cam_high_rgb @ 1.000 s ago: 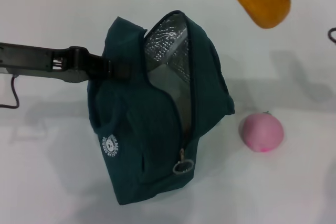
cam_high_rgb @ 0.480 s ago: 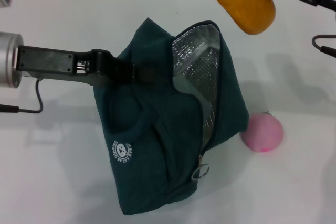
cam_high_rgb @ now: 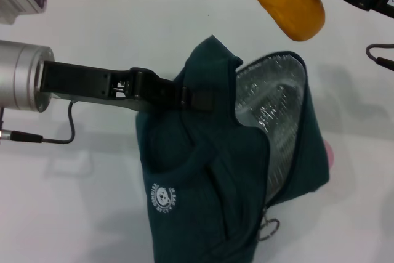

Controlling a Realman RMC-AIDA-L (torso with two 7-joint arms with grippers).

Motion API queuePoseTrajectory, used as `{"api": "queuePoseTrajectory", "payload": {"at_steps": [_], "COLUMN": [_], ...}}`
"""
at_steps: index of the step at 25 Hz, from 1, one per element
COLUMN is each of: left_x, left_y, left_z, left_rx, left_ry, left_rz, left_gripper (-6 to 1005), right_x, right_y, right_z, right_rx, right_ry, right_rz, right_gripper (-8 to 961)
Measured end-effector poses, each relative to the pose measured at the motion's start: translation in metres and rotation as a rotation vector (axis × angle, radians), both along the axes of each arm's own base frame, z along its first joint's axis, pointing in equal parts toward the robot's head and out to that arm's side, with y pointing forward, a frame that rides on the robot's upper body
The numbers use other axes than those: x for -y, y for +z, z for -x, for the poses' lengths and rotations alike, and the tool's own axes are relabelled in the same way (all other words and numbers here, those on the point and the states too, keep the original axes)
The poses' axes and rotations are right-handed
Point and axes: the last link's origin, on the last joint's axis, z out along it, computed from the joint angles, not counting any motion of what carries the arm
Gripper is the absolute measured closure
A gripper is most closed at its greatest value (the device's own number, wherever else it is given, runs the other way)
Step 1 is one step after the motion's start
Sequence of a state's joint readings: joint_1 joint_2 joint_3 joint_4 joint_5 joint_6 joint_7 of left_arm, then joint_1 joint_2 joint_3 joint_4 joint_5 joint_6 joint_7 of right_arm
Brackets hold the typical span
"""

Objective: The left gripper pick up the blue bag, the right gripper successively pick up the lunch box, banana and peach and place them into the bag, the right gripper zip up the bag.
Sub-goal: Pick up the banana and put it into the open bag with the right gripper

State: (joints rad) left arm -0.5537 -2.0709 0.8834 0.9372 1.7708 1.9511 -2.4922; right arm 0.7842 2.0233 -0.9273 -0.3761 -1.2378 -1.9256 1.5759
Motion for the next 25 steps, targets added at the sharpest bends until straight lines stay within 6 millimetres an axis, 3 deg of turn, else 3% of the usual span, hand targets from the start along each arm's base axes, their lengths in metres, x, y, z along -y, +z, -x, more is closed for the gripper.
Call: {"api": "queuePoseTrajectory", "payload": {"at_steps": [14,25], "left_x": [-0.004,-0.006], "left_y": [-0.007,-0.007], "left_z": [-0.001,0.001], "left_rx": [0.029,0.029], "left_ry": [0.014,0.025], "left_rz": [0.038,0.023], "left_gripper": [946,945], "right_x": [0.003,0.012], "right_y": [-0.014,-0.026], "right_z": [-0.011,-0.034], "right_rx": [0.037,0.086], "right_ry": [-0.038,-0.084], "right_rz": [0.0,-0.051], "right_gripper": [536,536]}}
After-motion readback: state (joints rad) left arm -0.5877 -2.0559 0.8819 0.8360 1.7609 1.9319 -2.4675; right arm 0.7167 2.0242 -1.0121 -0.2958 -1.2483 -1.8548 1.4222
